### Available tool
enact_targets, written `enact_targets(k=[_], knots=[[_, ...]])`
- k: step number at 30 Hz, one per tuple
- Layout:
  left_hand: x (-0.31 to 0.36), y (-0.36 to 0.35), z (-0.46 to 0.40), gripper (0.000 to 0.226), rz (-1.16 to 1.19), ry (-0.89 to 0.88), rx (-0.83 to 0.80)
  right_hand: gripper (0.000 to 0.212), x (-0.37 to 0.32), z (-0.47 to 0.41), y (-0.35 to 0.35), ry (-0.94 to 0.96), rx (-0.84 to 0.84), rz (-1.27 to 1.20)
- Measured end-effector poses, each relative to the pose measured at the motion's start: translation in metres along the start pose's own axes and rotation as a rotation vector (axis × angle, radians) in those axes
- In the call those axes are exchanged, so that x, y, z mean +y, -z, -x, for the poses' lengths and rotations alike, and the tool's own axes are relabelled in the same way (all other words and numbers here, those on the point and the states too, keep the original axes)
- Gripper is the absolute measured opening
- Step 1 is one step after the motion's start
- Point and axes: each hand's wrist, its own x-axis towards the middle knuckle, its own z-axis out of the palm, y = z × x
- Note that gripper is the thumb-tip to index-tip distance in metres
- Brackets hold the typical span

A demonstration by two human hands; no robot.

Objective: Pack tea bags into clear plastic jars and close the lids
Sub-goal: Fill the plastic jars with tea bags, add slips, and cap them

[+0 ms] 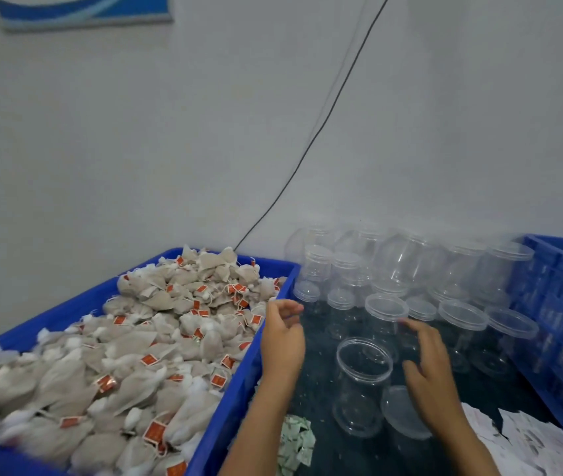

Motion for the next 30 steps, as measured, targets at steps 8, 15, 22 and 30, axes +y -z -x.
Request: enact_targets(k=[8, 15, 22, 30], knots=[[0.032, 0.052, -0.079, 0.018, -0.532, -0.048, 0.000, 0.041, -0.113, -0.050, -0.062, 0.008, -0.281, -0.349], [-0.049, 0.155, -0.115, 0.042, -1.176, 0.116, -0.065, 0.038, -0.131, -0.058, -0.140, -0.100, -0.471, -0.341], [-0.069, 0.154, -0.139, 0.069, -1.438, 0.074, -0.341, 0.034, -0.131, -0.080, -0.202, -0.206, -0.546, -0.229], [-0.082, 0.143, -0.146, 0.040, -1.460, -0.007, -0.439, 0.034, -0.107, -0.083, -0.238, -0.017, -0.707, 0.393]])
